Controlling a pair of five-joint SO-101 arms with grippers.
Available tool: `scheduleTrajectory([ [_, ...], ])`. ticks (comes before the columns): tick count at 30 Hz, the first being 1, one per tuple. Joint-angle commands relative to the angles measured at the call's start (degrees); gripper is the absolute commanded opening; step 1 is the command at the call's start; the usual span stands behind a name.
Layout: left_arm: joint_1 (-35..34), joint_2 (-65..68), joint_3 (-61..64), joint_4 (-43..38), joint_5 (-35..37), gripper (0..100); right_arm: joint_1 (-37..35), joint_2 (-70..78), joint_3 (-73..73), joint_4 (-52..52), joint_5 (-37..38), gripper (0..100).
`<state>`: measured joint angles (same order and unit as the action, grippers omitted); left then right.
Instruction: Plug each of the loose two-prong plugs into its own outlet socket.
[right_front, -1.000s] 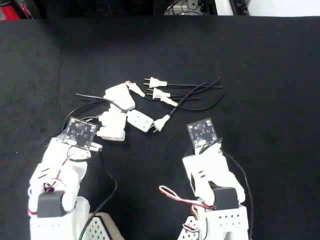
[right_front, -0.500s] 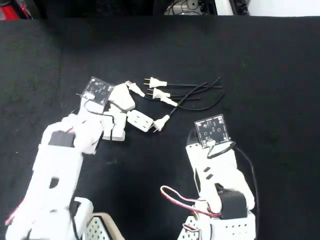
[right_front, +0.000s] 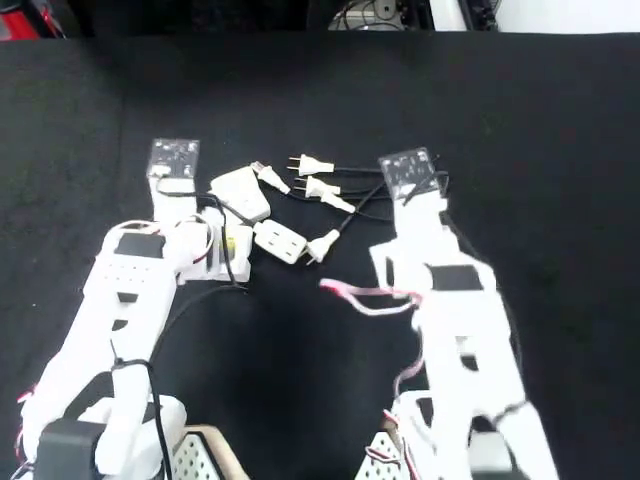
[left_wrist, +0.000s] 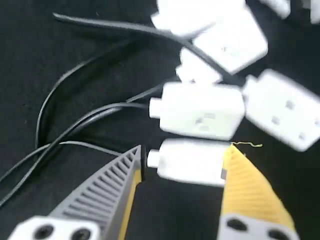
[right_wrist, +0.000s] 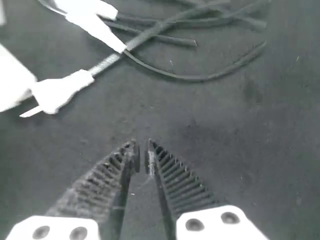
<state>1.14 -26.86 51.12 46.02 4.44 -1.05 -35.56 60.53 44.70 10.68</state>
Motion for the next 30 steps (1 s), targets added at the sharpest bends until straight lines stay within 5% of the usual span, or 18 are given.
scheduleTrajectory([
  [1, -0.4, -3.5, 4.1, -8.5, 5.5, 26, 1.8, 3.7, -2.6, -4.0, -0.6, 4.3],
  [10, 0.2, -5.0, 11.1, -10.6, 5.6, 26, 1.9, 3.8, 1.5, -7.8, -0.4, 4.3],
  [16, 2.8, -8.5, 9.0, 2.9, -2.3, 26, 2.0, 3.8, 1.6, -7.4, -0.4, 4.3],
  [24, -0.7, -21.5, 9.5, 8.6, -4.2, 26, 3.6, 3.8, 1.6, -7.6, -0.4, 4.3],
  [27, -0.9, -28.0, 7.3, 14.2, -11.7, 26, 3.4, 3.8, 1.6, -7.6, -0.4, 4.3],
  [30, 2.0, -32.1, 4.3, 20.0, -29.3, 26, 3.4, 4.0, 1.6, -7.6, -0.5, 4.3],
])
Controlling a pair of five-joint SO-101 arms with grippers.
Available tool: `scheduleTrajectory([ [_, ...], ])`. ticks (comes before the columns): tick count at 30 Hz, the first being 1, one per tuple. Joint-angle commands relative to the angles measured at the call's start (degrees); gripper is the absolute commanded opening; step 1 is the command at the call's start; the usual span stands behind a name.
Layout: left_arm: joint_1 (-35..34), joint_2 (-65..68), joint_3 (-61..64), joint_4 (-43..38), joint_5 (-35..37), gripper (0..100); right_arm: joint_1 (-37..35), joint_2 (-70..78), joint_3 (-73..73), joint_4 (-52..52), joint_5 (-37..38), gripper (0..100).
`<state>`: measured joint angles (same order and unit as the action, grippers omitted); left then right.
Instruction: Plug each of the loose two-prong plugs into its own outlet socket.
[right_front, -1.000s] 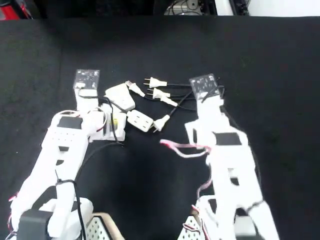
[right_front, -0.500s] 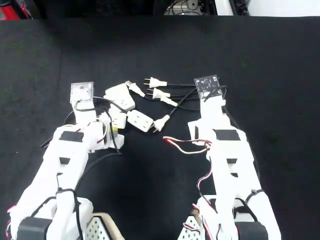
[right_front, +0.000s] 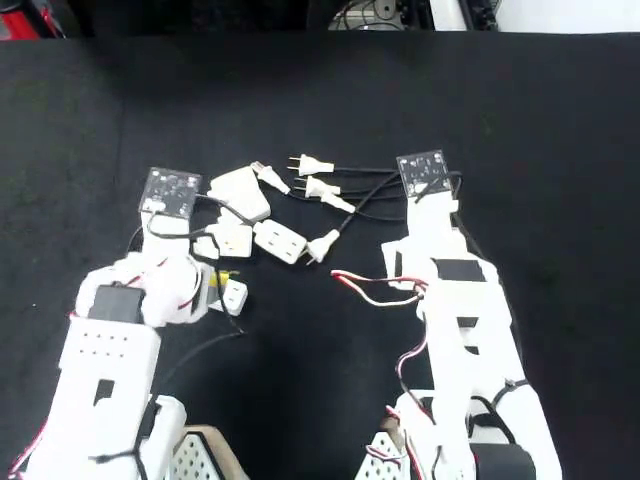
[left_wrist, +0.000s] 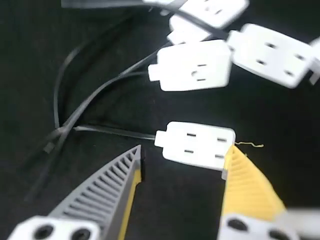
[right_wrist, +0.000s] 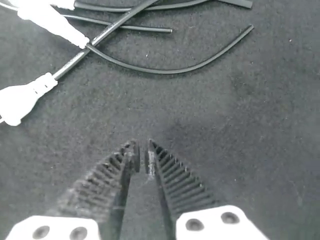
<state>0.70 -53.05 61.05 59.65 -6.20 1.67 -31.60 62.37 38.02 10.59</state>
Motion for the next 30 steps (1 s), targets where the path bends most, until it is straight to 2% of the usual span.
scheduleTrajectory([
  [1, 3.0, -6.3, -6.7, 7.9, -26.5, 26, 0.7, 0.0, -0.2, -1.0, -0.4, 4.3],
  [4, 2.9, -6.4, -8.7, 12.9, -56.6, 26, 0.7, 0.1, -0.2, -1.1, -0.4, 4.3],
  [5, 3.3, -6.4, -8.5, 14.2, -63.6, 26, 0.7, 0.1, -0.2, -1.1, -0.4, 4.3],
  [8, 5.0, -6.3, -8.2, 15.1, -75.6, 26, 0.7, 0.1, -0.2, -1.1, -0.3, 4.3],
  [13, 7.9, -2.1, -4.6, 8.1, -80.8, 26, 0.7, 0.1, -0.2, -1.1, -0.3, 4.3],
  [18, 9.5, 11.0, -3.2, -4.0, -80.7, 26, 1.1, -0.1, -0.2, -1.1, -0.4, 4.3],
  [22, 10.7, 20.0, -7.3, -4.7, -80.1, 25, 1.1, -0.1, 0.2, -2.5, -0.4, 4.3],
  [26, 10.9, 27.2, -9.5, -9.1, -80.1, 17, 1.1, -0.1, 1.2, -4.7, -0.3, 4.3],
  [30, 10.5, 31.9, -9.7, -9.9, -80.1, 18, 1.1, -0.1, 1.3, -4.7, -0.3, 4.3],
])
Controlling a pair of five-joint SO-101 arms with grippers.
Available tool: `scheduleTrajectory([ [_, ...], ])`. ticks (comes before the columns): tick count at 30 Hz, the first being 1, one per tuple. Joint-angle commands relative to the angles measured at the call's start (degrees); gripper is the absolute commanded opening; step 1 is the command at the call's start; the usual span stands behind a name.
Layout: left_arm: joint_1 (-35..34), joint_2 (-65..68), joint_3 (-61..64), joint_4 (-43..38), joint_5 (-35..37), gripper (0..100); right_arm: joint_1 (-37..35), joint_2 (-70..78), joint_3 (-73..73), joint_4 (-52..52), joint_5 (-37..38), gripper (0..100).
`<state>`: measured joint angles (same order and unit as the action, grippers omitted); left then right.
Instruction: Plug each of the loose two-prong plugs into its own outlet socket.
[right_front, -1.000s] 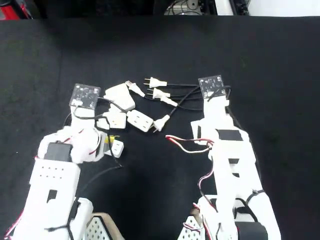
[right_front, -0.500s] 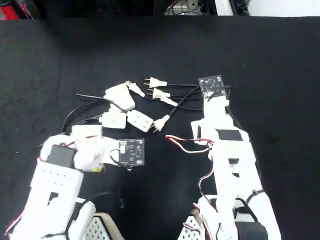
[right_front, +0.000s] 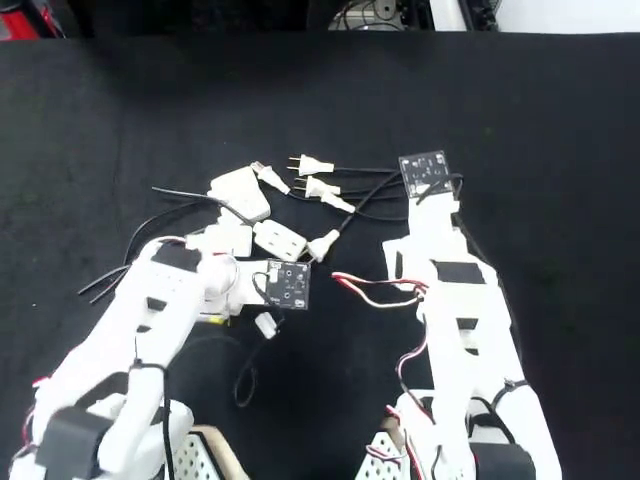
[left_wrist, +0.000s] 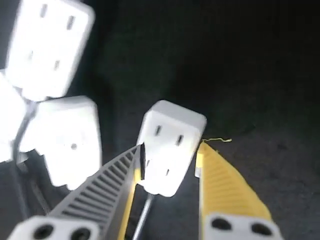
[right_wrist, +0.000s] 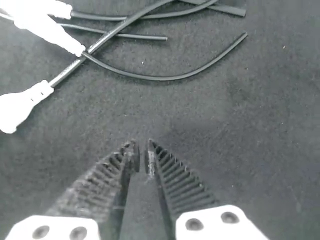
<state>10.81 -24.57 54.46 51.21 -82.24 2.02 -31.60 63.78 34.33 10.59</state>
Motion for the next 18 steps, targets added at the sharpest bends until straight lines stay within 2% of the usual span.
scheduleTrajectory([
  [1, 0.3, 4.4, -2.9, -2.8, -3.9, 18, 0.7, -0.1, -0.1, -1.0, -0.3, 4.3],
  [4, -0.7, 6.8, -2.7, -6.8, 0.2, 18, 0.7, -0.1, -0.1, -1.1, -0.3, 4.3],
  [10, 1.5, 7.9, -2.5, -4.2, 3.6, 14, 0.7, -0.1, 0.0, -1.2, -0.3, 4.3],
  [13, 1.5, 7.4, -2.9, -3.3, 11.7, 12, 0.7, -0.1, 0.0, -1.1, -0.3, 4.3],
  [18, 1.8, 6.5, -3.0, -3.3, 30.3, 6, 0.7, -0.1, 0.0, -1.1, -0.3, 4.3],
])
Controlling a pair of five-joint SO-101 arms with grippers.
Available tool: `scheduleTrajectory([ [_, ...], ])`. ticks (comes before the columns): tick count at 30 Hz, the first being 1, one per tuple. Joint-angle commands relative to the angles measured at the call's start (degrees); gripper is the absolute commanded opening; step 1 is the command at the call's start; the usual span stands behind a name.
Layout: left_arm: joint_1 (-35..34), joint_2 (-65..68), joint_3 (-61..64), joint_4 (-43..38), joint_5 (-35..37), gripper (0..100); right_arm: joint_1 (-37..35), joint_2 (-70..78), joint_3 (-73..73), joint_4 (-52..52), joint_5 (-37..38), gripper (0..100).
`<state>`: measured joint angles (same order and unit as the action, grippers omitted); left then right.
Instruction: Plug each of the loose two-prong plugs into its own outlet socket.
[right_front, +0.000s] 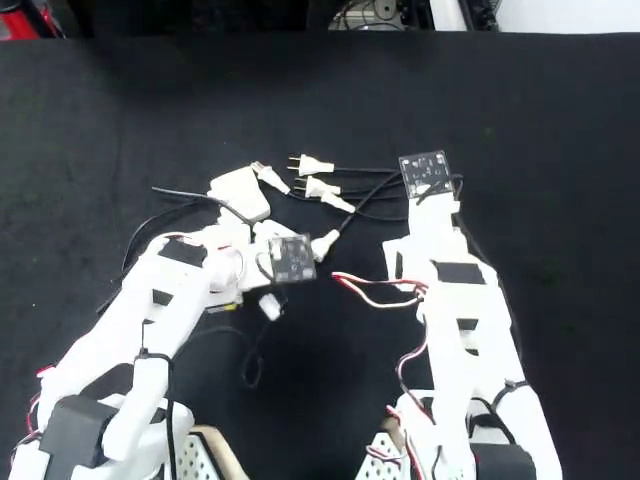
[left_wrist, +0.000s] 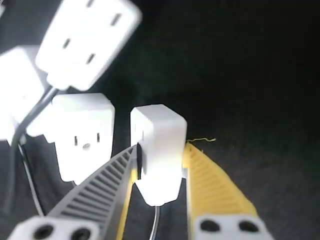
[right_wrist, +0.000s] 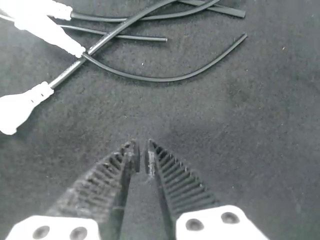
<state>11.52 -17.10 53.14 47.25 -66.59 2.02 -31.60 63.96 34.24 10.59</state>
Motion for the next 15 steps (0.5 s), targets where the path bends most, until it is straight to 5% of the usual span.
scheduleTrajectory([
  [1, 1.2, -1.3, -1.7, 0.6, 19.1, 6, 0.7, -0.1, -0.2, -1.1, -0.3, 4.3],
  [9, 5.4, -3.3, -4.4, 0.6, 54.4, 5, 0.7, -0.1, -0.2, -1.1, -0.3, 4.3],
  [15, 13.1, -3.8, -2.6, 2.5, 59.8, 6, 0.8, -0.1, -0.2, -1.1, -0.3, 4.3],
])
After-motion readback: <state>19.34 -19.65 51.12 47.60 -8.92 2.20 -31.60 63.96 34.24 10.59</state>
